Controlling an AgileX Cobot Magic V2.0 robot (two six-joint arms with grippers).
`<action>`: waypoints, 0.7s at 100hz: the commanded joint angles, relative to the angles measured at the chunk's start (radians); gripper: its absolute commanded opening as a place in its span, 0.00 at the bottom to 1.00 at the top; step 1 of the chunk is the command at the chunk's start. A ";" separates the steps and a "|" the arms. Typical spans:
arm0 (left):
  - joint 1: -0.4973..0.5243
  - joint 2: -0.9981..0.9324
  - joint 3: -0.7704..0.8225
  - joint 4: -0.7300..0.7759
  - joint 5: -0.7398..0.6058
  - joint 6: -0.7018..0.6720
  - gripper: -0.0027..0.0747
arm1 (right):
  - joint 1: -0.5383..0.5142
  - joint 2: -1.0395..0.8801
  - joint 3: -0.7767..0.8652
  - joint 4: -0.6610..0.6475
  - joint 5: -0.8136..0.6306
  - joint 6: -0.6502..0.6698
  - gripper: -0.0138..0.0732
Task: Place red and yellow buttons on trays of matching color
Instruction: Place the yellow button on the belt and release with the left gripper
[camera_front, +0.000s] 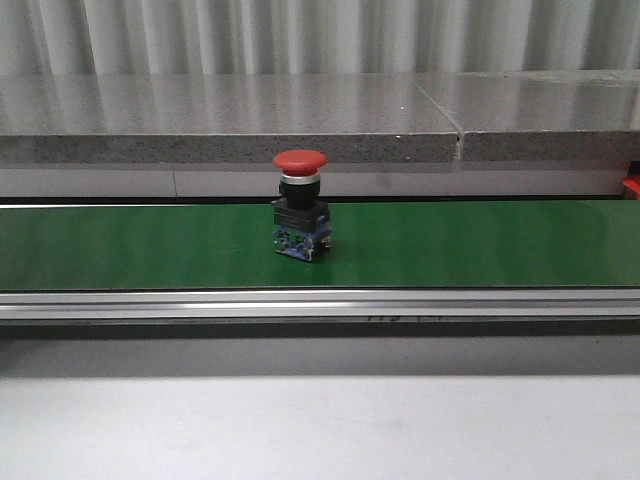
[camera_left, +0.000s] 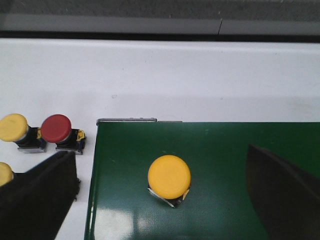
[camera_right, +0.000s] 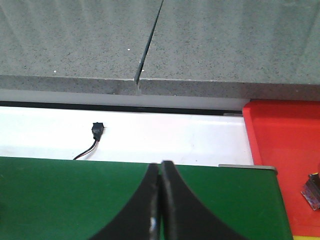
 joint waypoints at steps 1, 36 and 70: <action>-0.008 -0.134 0.045 -0.008 -0.105 0.001 0.89 | 0.003 -0.006 -0.029 0.002 -0.071 -0.008 0.08; -0.008 -0.609 0.369 -0.056 -0.164 0.001 0.89 | 0.003 -0.006 -0.029 0.002 -0.071 -0.008 0.08; -0.008 -0.904 0.549 -0.096 -0.164 0.001 0.54 | 0.003 -0.006 -0.029 0.002 -0.071 -0.008 0.08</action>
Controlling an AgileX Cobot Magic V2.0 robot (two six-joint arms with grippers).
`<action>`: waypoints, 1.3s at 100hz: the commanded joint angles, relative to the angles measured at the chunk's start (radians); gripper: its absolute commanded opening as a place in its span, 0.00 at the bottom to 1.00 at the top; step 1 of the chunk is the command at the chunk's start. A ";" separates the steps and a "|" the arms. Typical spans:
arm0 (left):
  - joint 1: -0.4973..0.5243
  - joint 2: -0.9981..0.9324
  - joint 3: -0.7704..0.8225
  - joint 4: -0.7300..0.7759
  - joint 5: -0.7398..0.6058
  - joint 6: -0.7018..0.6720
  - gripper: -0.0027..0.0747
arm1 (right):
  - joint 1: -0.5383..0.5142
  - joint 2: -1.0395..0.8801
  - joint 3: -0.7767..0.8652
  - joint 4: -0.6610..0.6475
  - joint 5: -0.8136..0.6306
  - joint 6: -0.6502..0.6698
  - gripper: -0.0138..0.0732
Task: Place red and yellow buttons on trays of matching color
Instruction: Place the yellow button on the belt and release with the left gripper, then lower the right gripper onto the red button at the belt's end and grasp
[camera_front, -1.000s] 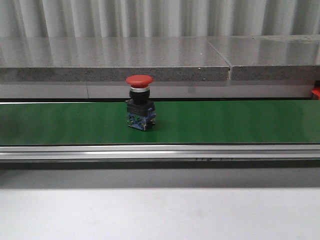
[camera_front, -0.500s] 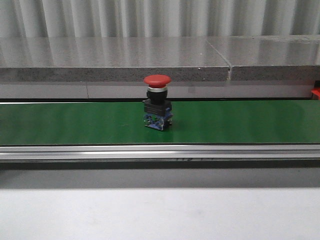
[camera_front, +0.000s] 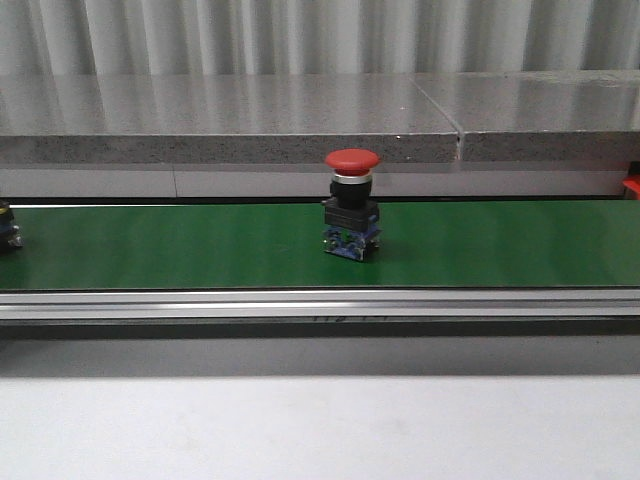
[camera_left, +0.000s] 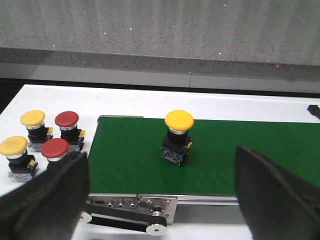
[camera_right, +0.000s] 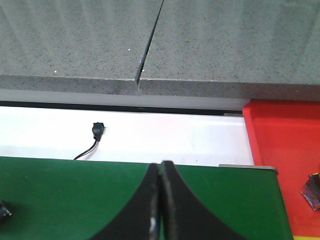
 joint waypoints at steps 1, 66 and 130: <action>-0.006 -0.035 -0.004 -0.021 -0.082 0.001 0.52 | 0.003 -0.006 -0.029 0.002 -0.071 -0.008 0.08; -0.006 -0.054 0.014 -0.021 -0.082 0.001 0.01 | 0.003 -0.006 -0.029 0.002 -0.019 -0.008 0.08; -0.006 -0.054 0.014 -0.021 -0.082 0.001 0.01 | 0.003 0.006 -0.032 0.145 0.133 -0.024 0.90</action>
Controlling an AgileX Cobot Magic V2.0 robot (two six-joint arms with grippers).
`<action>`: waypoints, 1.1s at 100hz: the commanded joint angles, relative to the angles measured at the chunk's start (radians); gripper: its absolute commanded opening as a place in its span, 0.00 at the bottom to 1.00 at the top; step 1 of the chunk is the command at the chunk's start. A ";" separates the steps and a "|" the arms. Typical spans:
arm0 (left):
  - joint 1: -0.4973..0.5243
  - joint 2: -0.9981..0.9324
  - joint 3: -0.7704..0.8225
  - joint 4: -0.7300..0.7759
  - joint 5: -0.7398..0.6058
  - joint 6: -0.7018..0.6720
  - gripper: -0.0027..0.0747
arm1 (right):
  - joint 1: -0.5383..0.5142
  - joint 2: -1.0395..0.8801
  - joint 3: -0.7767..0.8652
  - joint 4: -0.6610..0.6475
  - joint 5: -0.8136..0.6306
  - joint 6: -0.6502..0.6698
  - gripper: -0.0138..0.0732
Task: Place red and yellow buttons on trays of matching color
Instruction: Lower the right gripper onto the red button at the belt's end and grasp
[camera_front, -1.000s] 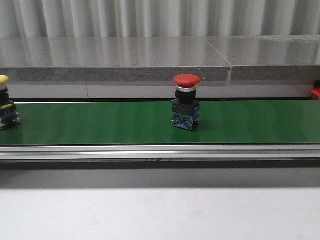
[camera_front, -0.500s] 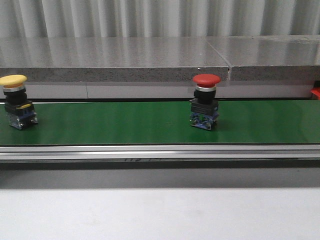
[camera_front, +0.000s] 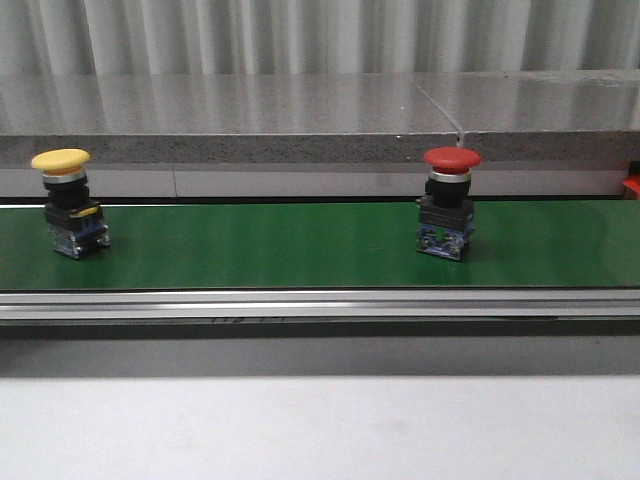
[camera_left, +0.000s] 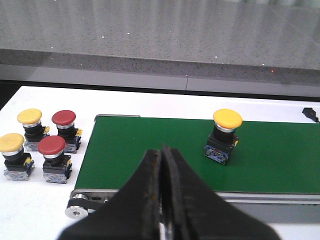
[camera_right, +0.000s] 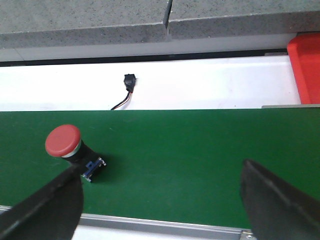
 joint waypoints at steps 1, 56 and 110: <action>-0.006 0.009 -0.026 -0.012 -0.082 0.001 0.01 | 0.003 0.007 -0.034 0.022 -0.057 -0.023 0.90; -0.006 0.009 -0.026 -0.012 -0.082 0.001 0.01 | 0.159 0.379 -0.198 0.022 0.084 -0.223 0.90; -0.006 0.009 -0.026 -0.012 -0.082 0.001 0.01 | 0.228 0.636 -0.303 0.022 -0.081 -0.245 0.87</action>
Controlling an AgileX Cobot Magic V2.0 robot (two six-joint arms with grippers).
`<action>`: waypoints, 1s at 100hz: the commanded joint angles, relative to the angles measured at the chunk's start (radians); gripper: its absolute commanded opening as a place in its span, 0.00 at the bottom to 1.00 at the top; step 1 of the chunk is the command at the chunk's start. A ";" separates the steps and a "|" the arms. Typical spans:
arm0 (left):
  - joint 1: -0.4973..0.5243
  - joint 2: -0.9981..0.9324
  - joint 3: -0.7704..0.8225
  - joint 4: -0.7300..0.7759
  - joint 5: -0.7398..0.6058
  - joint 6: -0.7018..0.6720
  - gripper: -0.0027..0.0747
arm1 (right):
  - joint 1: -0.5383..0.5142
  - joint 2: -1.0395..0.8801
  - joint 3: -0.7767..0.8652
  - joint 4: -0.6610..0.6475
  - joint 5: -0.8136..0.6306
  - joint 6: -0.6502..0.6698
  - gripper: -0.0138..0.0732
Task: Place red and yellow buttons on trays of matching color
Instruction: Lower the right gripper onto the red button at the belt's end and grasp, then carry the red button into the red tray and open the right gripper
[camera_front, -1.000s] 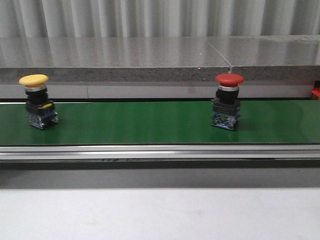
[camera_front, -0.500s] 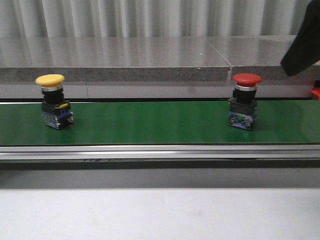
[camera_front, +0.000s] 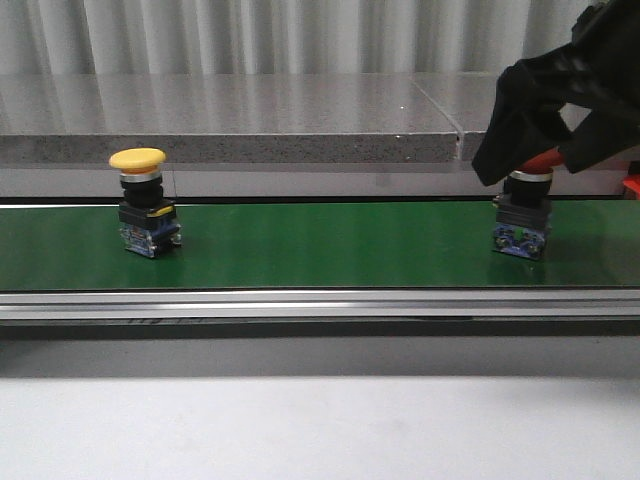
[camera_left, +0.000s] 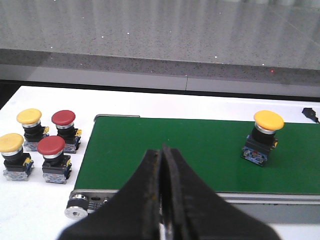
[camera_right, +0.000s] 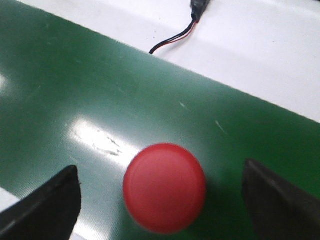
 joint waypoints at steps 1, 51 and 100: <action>-0.006 0.009 -0.026 -0.011 -0.082 0.000 0.01 | 0.000 0.002 -0.042 0.018 -0.057 -0.011 0.86; -0.006 0.009 -0.026 -0.011 -0.082 0.000 0.01 | -0.122 0.023 -0.278 0.011 0.183 -0.008 0.30; -0.006 0.009 -0.026 -0.011 -0.082 0.000 0.01 | -0.518 0.239 -0.594 0.022 0.195 -0.008 0.30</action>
